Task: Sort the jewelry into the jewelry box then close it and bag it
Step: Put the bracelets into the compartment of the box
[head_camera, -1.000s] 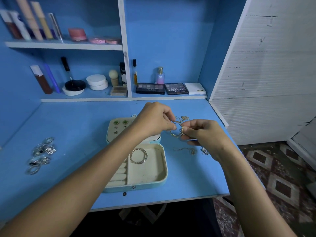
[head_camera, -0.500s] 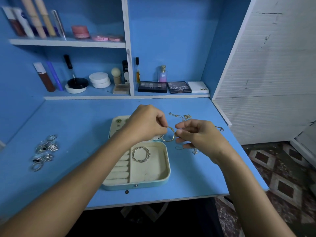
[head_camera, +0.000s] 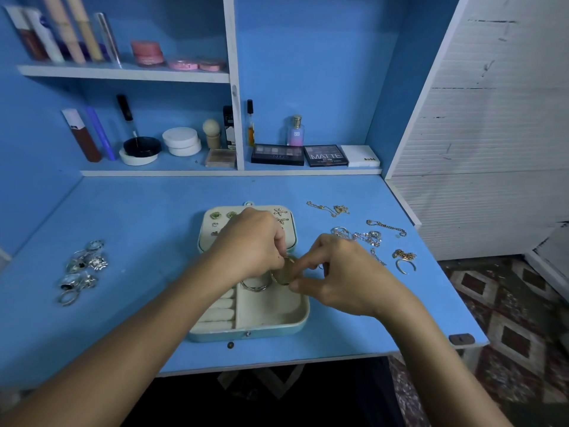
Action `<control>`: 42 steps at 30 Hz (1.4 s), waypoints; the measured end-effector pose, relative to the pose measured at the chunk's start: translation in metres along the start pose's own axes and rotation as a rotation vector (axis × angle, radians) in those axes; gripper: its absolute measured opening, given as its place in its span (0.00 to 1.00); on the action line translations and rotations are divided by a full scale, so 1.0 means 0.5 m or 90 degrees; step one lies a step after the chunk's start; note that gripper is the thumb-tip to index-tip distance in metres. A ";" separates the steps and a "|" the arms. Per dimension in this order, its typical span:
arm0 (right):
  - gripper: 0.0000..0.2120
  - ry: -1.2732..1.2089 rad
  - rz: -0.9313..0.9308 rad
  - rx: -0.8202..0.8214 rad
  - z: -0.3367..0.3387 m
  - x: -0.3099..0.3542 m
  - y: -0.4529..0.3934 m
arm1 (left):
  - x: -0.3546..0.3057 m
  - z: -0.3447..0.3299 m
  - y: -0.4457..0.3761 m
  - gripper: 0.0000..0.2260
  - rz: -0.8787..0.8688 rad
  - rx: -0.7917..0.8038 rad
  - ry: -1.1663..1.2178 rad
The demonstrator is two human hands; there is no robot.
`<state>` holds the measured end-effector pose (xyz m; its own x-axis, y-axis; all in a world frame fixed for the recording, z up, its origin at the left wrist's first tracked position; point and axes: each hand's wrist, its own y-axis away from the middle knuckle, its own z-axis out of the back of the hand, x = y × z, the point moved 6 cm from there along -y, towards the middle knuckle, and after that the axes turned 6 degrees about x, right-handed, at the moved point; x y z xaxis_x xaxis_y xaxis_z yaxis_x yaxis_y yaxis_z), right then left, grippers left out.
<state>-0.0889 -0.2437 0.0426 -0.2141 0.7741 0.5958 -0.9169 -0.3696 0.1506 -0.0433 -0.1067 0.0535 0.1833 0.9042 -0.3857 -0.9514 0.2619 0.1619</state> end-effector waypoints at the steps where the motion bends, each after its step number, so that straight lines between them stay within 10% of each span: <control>1: 0.05 0.010 -0.004 0.006 -0.004 0.002 0.000 | -0.001 -0.005 0.000 0.05 0.000 0.001 -0.002; 22: 0.07 0.120 -0.087 -0.012 -0.042 0.005 -0.016 | -0.035 -0.031 0.016 0.08 -0.006 -0.007 -0.257; 42: 0.06 0.122 -0.066 -0.084 -0.043 0.000 -0.025 | -0.001 -0.031 -0.005 0.13 -0.027 -0.089 -0.121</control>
<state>-0.0847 -0.2281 0.0235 -0.1647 0.8924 0.4201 -0.9706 -0.2225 0.0922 -0.0448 -0.1128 0.0394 0.2545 0.9441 -0.2096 -0.9644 0.2638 0.0172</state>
